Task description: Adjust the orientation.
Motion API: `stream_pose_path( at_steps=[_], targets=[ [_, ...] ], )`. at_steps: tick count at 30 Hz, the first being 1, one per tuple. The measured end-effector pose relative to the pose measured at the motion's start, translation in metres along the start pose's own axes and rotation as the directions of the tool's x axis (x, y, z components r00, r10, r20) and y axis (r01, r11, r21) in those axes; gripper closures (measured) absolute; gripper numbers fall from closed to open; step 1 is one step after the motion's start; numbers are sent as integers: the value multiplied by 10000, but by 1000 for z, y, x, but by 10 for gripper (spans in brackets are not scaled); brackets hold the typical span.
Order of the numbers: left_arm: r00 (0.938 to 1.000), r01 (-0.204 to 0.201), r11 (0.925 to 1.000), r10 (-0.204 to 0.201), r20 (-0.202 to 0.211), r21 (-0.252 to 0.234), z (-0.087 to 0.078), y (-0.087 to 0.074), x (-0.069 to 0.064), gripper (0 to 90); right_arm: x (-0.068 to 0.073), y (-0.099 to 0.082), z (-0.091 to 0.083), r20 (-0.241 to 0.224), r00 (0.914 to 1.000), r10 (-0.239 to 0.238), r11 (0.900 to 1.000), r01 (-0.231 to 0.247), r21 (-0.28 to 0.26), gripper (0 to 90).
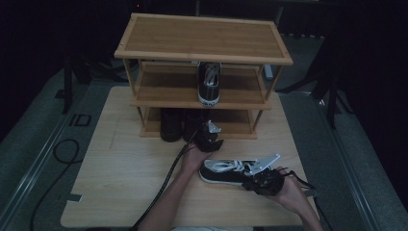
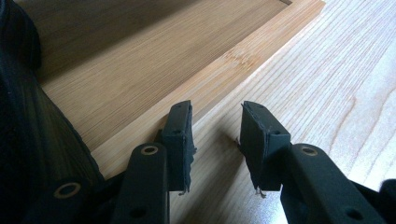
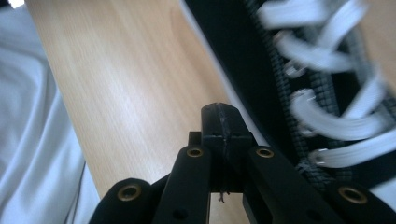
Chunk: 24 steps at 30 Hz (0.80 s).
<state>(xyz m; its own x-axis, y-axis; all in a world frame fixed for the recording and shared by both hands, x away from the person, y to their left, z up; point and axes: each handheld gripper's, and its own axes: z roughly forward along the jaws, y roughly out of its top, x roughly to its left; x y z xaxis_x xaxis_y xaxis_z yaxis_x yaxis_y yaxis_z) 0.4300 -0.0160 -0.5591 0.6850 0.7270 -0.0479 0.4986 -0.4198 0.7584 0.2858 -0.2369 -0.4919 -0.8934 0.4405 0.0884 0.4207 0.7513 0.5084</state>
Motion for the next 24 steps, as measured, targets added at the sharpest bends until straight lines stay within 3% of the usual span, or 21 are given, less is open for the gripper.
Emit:
stream_pose_path(
  at_steps=[6,10,12,15,18,20,24],
  targets=[
    [10000,-1,10000,1,4,3,0,0,0,643,-4,-5,20,-142,9996,224,9967,-212,782,900],
    [10000,-2,10000,2,2,23,0,0,0,643,-7,-4,29,376,9988,312,9929,-353,1136,900],
    [10000,1,10000,-1,9,20,0,0,0,643,-10,-3,29,299,9987,419,9921,-451,1173,900],
    [10000,6,10000,-6,27,3,0,0,0,643,-13,-5,27,699,9964,485,9897,-574,1315,900],
    [10000,3,10000,-3,25,-3,0,0,0,642,-24,-10,21,1392,9861,911,9843,-1103,1376,900],
    [10000,-13,10000,13,18,16,0,0,0,642,-36,-13,18,1901,9719,1388,9785,-1642,1248,900],
    [10000,-18,10000,18,16,31,0,0,0,643,-58,-16,15,2261,9456,2340,9642,-2555,705,900]
  ],
)
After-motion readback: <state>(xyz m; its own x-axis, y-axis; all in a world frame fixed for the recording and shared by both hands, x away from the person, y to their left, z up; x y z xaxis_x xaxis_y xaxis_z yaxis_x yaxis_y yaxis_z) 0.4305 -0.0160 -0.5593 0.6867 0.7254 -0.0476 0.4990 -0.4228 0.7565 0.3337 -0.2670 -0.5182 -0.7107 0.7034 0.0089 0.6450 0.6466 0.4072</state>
